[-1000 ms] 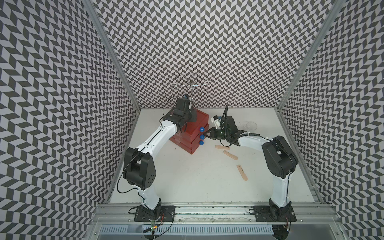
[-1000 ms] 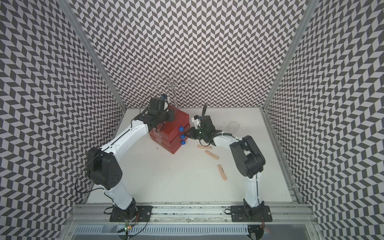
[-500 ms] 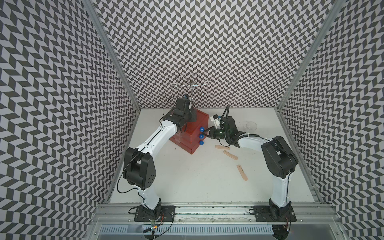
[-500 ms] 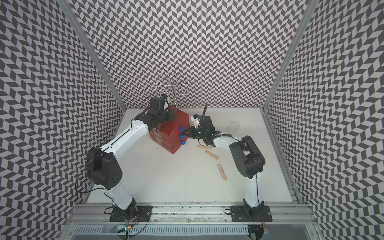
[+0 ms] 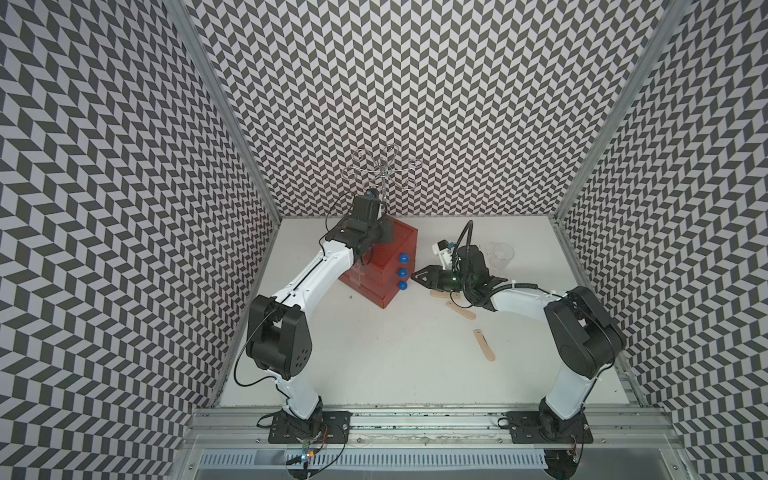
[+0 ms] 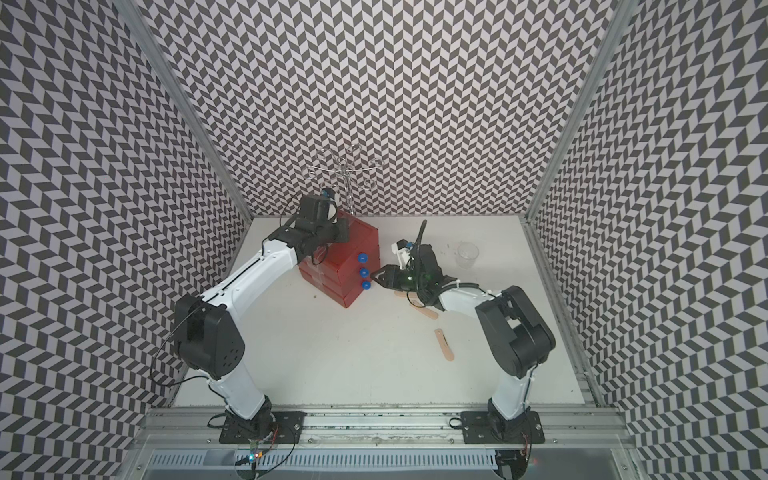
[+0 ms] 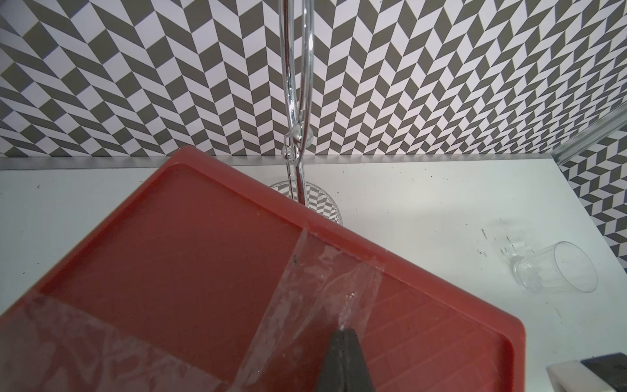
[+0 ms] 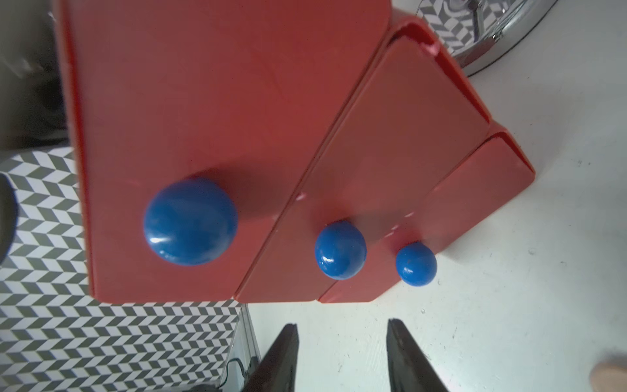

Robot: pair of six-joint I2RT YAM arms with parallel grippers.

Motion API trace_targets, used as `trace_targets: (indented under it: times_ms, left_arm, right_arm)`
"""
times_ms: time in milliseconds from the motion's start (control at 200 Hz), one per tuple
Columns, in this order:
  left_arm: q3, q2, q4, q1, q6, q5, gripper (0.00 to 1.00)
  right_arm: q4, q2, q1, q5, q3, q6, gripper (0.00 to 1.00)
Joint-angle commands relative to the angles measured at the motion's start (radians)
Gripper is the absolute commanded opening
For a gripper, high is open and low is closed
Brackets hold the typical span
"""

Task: Place the fruit knives into the drawer by color
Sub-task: Move the fruit knife to the center of the board.

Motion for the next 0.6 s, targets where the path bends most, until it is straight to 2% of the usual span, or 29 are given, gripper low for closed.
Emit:
trace_targets:
  times_ms: [0, 401, 596]
  left_arm:
    - [-0.069, 0.104, -0.260, -0.001, 0.004, 0.000, 0.00]
    - [-0.069, 0.107, -0.260, -0.001, 0.004, -0.001, 0.00]
    - [-0.069, 0.104, -0.260, -0.001, 0.005, -0.001, 0.00]
  right_arm:
    - [0.078, 0.014, 0.009, -0.007, -0.021, 0.041, 0.50]
    - [0.097, 0.106, 0.029, -0.011, 0.005, 0.087, 0.52]
    - [-0.032, 0.102, 0.028, 0.065, 0.033, 0.047, 0.51]
